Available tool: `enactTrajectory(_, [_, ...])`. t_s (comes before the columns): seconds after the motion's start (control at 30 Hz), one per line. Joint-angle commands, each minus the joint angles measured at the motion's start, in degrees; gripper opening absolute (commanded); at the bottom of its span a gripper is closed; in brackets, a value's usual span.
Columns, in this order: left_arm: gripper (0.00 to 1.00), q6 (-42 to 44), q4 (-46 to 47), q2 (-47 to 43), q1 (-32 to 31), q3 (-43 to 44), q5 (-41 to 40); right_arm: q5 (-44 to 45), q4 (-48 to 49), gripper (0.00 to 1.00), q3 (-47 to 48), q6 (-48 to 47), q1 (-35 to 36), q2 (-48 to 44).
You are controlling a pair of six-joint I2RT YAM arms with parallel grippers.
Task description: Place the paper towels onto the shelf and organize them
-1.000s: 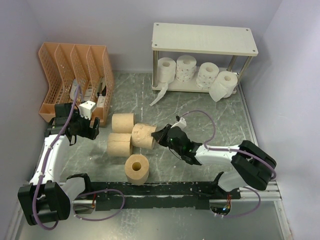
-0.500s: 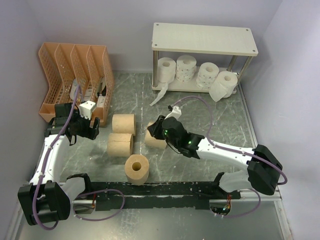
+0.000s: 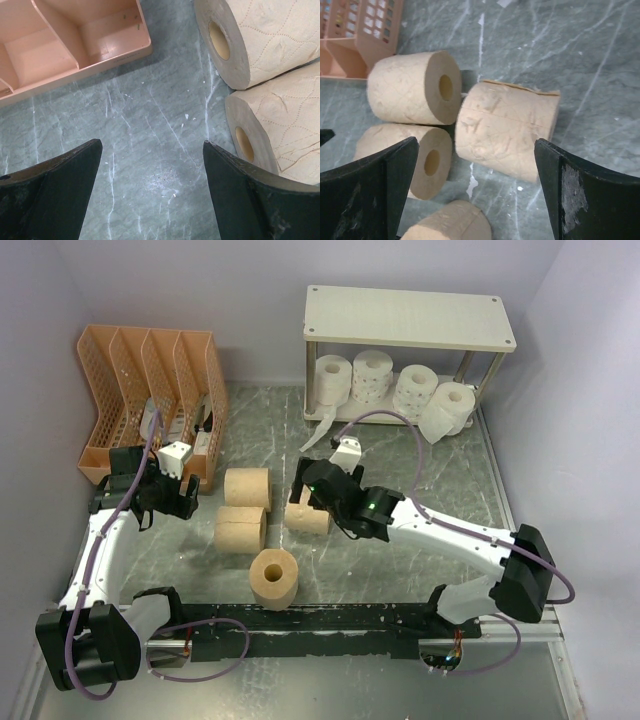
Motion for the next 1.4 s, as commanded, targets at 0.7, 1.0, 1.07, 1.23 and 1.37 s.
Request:
enactTrajectory(0.7, [0.94, 0.89, 0.26, -0.26, 0.06, 1.32, 0.4, 20.86, -52.38, 0.99, 52.23, -5.69, 8.34, 45.41])
enactTrajectory(1.0, [0.94, 1.07, 0.1, -0.36, 0.08, 1.32, 0.83, 17.71, -44.59, 0.97, 44.79, -7.16, 7.8, 41.9])
enactTrajectory(1.07, [0.94, 1.08, 0.09, -0.36, 0.08, 1.32, 0.86, 17.53, -44.01, 0.94, 44.03, -7.42, 7.6, 42.23])
enactTrajectory(1.23, [0.94, 1.08, 0.09, -0.69, 0.05, 1.29, 0.83, 14.73, -40.47, 0.79, 41.76, -8.84, 6.7, 43.0])
enactTrajectory(1.37, [0.94, 1.09, 0.09, -0.65, 0.05, 1.23, 0.83, 13.87, -39.86, 0.65, 41.94, -9.57, 6.3, 44.59])
